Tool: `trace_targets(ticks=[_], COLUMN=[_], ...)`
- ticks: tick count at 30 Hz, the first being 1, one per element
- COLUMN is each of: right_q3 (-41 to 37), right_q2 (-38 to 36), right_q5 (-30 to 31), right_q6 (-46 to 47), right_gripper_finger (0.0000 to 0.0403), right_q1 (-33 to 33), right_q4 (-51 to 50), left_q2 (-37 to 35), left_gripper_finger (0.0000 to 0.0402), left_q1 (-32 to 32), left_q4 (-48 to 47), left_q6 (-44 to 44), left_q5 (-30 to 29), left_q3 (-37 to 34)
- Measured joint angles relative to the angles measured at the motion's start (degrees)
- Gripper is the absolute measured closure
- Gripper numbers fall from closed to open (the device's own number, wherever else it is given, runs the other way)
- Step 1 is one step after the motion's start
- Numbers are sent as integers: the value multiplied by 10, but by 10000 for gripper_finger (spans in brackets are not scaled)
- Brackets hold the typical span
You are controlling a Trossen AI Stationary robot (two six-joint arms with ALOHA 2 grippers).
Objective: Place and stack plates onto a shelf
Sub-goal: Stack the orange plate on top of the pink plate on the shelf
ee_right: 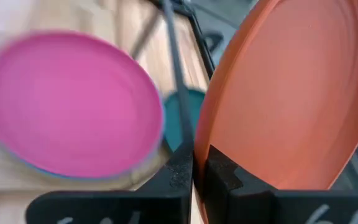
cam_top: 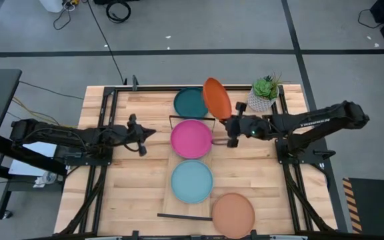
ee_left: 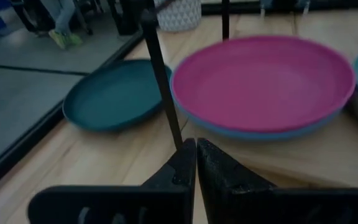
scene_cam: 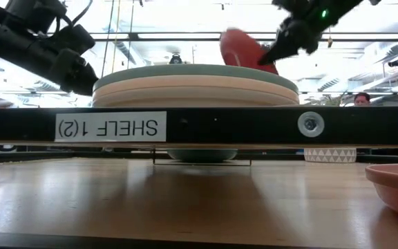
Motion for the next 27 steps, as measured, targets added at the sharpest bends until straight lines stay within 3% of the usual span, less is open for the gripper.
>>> trace_targets(ticks=[6,9,18,21,27], right_q3=[24,36,52,52,52], right_q2=[3,20,109,129,161], right_q5=[67,71,44,36,-50], right_q6=[-53,-87,-255,-271,-253], right_gripper_finger=[379,379,380,380,380], right_q1=[77,110,187,198,190], right_q4=[8,11,70,73,70], left_q2=[0,0,0,0,0], left_gripper_finger=[382,383,383,383,383], left_q1=[0,0,0,-1,-1], left_q4=[-28,-28,-28,-27,-10], left_q6=[3,3,0,-1,1], left_q5=[5,5,5,5,6], left_q3=[0,0,0,0,0])
